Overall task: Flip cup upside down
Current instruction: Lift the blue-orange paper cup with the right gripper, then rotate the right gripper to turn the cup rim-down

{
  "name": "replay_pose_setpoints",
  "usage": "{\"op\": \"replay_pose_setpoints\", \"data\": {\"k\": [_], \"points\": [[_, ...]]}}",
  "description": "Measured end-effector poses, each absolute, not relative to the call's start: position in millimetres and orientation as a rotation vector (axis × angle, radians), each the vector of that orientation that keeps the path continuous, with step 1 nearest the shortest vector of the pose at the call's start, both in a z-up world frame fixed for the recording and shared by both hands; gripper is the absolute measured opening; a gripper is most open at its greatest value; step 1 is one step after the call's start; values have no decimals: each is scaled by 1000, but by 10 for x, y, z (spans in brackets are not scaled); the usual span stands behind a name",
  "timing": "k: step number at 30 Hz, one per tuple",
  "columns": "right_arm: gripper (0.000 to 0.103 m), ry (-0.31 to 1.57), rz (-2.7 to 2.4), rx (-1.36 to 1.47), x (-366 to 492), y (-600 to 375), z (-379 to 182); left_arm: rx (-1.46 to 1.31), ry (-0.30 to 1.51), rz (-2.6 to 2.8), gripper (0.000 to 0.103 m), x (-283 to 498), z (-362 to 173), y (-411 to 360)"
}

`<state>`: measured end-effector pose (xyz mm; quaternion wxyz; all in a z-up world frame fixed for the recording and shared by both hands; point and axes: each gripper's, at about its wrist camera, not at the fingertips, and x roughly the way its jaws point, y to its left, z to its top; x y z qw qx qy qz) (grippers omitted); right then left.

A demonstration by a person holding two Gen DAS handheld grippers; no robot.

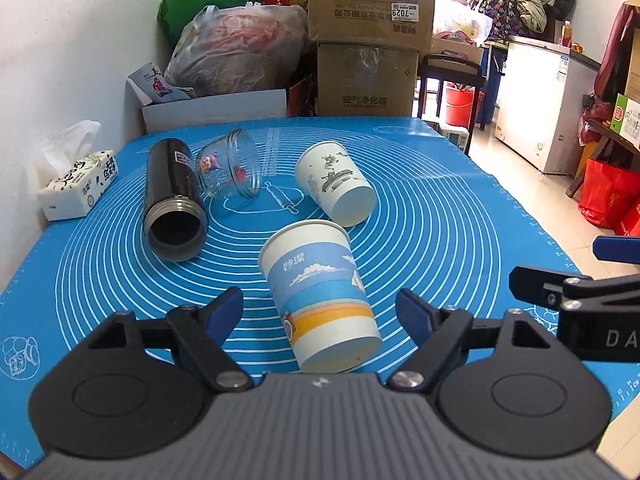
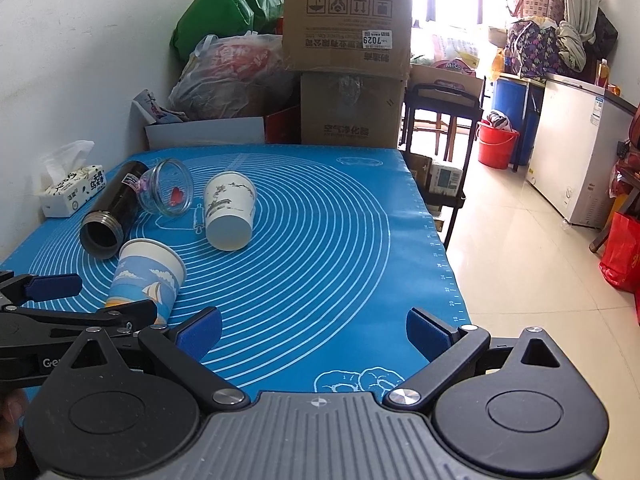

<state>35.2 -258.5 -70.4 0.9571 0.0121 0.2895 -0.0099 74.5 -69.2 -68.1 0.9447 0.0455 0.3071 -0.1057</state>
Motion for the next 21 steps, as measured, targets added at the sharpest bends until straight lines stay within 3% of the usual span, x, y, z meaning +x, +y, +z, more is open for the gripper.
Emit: {"op": "replay_pose_setpoints", "data": {"k": [6,10,15,21], "points": [[100,591,-3,-15,351,-2548,-646,87,617,-218,83,694,-617,-660],[100,583,22,-187,430,-2430,-514,88,584,-210,85,615,-525,-565],[100,536,48,-634,562,-2111,-317,74,542,-168,89,544,-414,-348],[103,332,114,-1377,483,-1583,-339,45,525,-89,91,539,-383,7]]}}
